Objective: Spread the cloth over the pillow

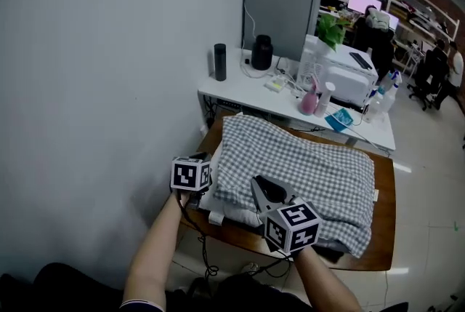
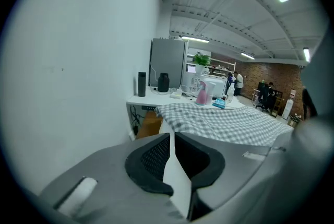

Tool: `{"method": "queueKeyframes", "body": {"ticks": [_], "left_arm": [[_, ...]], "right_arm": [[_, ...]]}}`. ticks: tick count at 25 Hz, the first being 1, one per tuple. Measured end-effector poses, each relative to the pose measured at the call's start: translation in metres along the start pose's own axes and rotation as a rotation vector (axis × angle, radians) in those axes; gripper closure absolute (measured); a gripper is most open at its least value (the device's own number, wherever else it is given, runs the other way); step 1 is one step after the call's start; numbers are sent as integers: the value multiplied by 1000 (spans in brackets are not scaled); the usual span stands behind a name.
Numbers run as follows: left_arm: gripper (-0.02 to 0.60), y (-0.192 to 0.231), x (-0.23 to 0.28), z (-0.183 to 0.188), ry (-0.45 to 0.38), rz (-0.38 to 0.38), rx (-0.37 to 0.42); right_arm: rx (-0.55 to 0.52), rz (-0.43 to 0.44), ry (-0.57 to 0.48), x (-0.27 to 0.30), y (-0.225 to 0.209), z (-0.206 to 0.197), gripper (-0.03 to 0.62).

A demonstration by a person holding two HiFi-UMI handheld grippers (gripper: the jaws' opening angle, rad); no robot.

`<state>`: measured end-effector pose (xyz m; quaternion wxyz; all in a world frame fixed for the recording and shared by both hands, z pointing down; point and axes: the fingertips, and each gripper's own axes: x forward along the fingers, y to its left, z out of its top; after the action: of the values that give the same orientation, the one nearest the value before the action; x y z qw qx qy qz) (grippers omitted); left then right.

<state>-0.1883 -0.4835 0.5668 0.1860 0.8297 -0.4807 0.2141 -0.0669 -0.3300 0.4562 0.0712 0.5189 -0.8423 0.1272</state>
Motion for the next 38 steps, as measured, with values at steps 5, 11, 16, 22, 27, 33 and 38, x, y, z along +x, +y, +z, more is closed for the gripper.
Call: {"method": "queueKeyframes", "body": {"ticks": [5,11,16,22,27,33,38], "left_arm": [[541,-17,-24,-44,15,28,-25],[541,-18,-55,-87,15,116,-37],[527,-28,-54,-110,18,162,20],[377,-51,-35,-109,-37,150,80],[371,-65,-29,-114,-23,82,108],[353,-82,-15,-93,-61,35,157],[426,-93,-2,-73,-80,41,157]], "right_arm": [[13,-19,-27,-29,-9,-1,560],[14,-44,-13,-46,-23,-8,591],[23,-58,-11,-46,-30,-8,591],[12,-62,-22,-44,-31,1,591],[21,-86,-30,-47,-42,3,591],[38,-85,-22,-45,-44,1,591],[37,-106,-27,-50,-51,3,591]]}}
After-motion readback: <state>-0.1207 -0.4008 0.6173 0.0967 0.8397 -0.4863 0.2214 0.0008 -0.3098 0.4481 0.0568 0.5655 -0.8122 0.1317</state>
